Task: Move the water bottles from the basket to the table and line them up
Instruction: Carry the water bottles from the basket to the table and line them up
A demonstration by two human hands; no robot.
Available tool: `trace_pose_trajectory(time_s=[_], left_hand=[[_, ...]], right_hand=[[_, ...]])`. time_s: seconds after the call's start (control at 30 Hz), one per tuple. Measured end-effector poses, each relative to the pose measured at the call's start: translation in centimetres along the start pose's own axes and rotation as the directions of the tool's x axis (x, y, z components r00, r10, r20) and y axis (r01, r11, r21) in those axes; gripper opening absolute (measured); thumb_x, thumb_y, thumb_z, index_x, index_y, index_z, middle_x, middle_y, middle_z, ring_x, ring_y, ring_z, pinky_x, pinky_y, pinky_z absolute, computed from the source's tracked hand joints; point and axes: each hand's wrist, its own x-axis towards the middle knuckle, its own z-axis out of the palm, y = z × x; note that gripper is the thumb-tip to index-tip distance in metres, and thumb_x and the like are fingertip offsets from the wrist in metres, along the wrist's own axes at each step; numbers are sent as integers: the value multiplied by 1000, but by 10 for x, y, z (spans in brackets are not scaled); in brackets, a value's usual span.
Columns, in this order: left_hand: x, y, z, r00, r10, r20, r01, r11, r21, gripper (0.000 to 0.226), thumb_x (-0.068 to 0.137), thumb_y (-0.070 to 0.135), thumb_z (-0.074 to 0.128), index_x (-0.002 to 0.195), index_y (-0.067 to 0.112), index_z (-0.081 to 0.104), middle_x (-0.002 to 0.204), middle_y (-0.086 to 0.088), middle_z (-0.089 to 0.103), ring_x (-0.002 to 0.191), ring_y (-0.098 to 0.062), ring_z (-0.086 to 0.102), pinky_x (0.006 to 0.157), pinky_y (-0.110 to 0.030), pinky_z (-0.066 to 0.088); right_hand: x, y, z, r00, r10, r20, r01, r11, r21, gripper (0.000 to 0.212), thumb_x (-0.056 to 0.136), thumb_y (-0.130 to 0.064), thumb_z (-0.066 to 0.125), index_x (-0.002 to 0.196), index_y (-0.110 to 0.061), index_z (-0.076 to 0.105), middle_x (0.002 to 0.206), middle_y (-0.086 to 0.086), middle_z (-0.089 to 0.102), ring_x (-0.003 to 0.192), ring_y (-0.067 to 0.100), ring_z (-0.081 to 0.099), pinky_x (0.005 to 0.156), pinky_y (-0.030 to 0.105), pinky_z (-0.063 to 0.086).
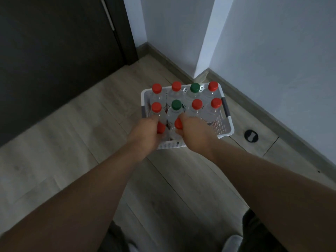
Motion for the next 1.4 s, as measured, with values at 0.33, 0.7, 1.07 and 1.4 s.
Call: trace_pose_trajectory(time_s=[0.33,0.7,1.07,1.4], left_hand=[[-7,-3,-21,990,54,-134,-68,993,-99,21,91,23,75,104,25,59,101,6,63,94,-13,62,82,-29,51],[-19,25,-50,962,98,-255,-189,914,-360,29,100,39,60,126,26,55,120,8,54,108,-3,56,83,-10,41],[-31,40,-66,883,210,-420,-371,861,-349,31,100,50,50,123,29,56,111,12,61,108,-2,59,90,-8,45],[-39,36,-55,893,228,-388,-386,832,-399,31,100,50,53,126,34,54,114,29,55,113,-2,60,94,-12,48]], right_hand=[[-8,3,-26,982,-110,-152,150,945,290,13,101,-30,62,101,-18,56,89,-8,55,81,8,55,74,26,46],[-15,-3,-47,941,-55,-335,202,883,424,22,103,-42,55,117,-26,51,106,-11,61,95,5,59,84,17,43],[-36,-12,-75,902,-109,-418,321,816,480,47,104,-47,43,133,-12,54,112,-7,65,101,9,63,84,9,43],[-47,2,-73,923,-177,-341,329,823,463,43,107,-44,41,138,-16,50,123,-10,59,114,10,62,92,13,46]])
